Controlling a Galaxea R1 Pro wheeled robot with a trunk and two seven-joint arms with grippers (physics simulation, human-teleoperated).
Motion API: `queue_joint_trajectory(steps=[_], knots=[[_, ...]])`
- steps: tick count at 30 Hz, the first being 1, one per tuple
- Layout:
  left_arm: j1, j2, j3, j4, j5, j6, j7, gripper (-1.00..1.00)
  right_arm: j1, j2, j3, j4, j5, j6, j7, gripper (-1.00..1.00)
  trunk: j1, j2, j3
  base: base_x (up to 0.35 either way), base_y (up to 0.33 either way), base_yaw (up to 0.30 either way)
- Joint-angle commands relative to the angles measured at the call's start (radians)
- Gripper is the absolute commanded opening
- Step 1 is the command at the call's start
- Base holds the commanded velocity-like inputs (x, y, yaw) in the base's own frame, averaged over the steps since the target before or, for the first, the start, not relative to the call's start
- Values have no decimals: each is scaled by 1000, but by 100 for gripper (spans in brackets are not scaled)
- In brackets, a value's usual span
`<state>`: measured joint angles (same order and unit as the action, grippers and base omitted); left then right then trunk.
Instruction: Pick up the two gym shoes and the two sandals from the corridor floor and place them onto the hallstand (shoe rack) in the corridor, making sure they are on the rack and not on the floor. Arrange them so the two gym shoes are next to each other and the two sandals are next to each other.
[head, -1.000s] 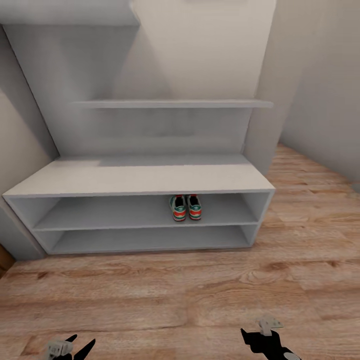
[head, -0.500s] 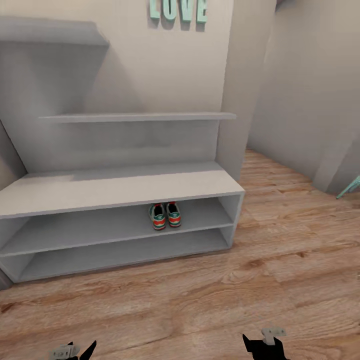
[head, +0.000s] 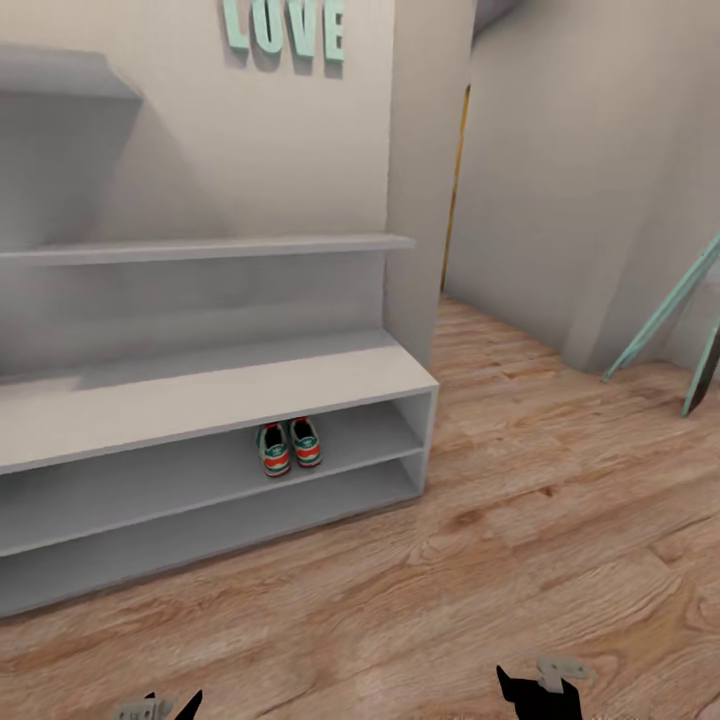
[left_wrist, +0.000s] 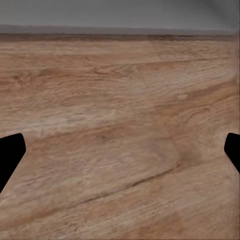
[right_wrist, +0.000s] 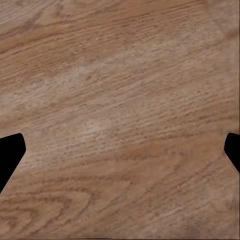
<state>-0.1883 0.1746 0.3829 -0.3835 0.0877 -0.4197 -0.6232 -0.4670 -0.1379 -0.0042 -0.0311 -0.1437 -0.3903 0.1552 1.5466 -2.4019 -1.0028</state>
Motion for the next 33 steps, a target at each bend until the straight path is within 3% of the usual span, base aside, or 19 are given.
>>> queue_joint_trajectory(steps=[1, 8, 14, 19, 33], knots=[[0, 0, 3, 1, 8, 3, -8, 100, -1, 0, 0, 2, -13, -3, 9, 100, -4, 7, 2, 0, 0, -299], [0, -2, -3, 2, -8, -3, 45, 100, -1, -8, -1, 1, -21, -4, 8, 100, -31, 56, 24, 0, 0, -299], [0, -6, -5, 3, -66, -28, 60, 100, -1, -14, -1, 1, -22, -4, 8, 100, -54, 98, 43, 0, 0, -299], [0, -14, -4, 4, -89, -35, 62, 100, -1, -15, 0, 1, -22, -4, 9, 100, -73, 133, 59, 0, 0, -299], [0, -18, -4, 5, -97, -39, 63, 100, -1, -15, 0, 2, -22, -4, 9, 100, -127, 231, 103, 0, 0, -300]])
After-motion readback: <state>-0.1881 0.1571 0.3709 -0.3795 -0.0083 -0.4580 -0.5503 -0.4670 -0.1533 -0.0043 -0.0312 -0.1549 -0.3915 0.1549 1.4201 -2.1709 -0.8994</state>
